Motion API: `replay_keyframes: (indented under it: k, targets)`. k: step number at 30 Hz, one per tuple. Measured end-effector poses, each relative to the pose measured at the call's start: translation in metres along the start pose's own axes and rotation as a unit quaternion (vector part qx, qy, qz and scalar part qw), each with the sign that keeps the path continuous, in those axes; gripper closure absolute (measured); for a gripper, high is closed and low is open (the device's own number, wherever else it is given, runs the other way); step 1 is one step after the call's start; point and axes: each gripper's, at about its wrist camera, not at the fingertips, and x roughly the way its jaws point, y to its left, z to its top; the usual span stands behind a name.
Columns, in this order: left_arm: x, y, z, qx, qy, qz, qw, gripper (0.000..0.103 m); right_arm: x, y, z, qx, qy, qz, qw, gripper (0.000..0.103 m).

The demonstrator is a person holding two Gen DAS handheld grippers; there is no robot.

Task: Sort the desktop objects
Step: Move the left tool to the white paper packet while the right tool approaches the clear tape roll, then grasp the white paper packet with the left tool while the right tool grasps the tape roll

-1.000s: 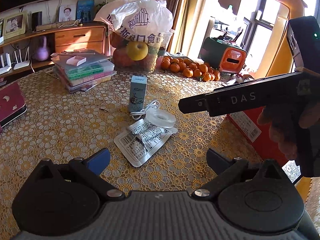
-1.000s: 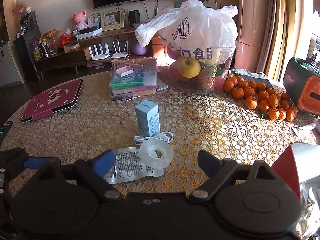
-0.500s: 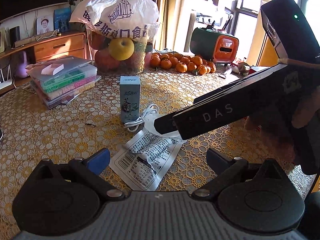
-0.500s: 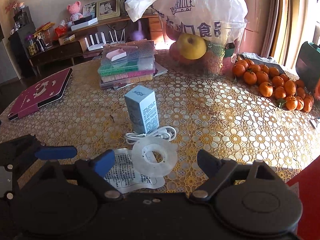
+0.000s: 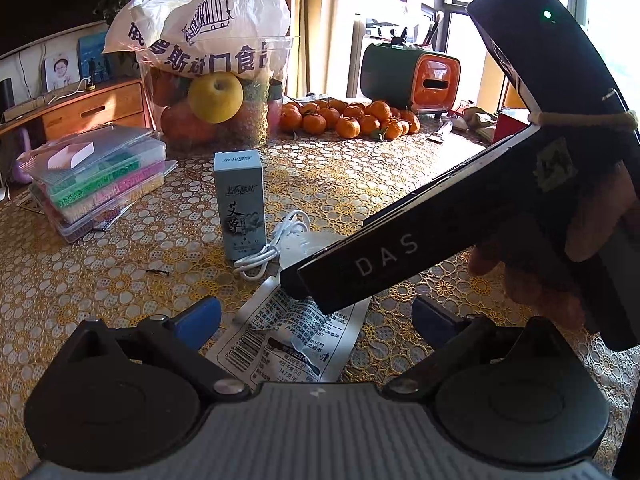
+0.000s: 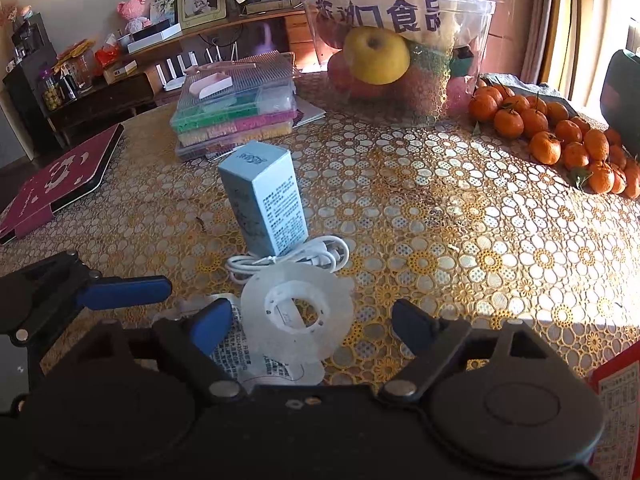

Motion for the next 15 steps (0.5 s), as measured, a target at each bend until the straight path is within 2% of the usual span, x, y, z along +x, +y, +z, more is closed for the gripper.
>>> replay_keyframes:
  k: [5, 9, 15]
  targets:
    - [0.007, -0.001, 0.000, 0.006, 0.002, -0.003, 1.0000, 0.003, 0.000, 0.000, 0.000, 0.005, -0.003, 0.009, 1.000, 0.022]
    - [0.012, 0.002, 0.000, 0.003, 0.003, -0.004, 1.0000, 0.005, -0.001, 0.000, 0.001, 0.007, -0.005, 0.015, 1.000, 0.030]
    - [0.014, 0.007, 0.001, -0.007, -0.001, 0.004, 1.0000, 0.013, -0.002, -0.001, 0.001, 0.017, -0.006, 0.025, 1.000, 0.043]
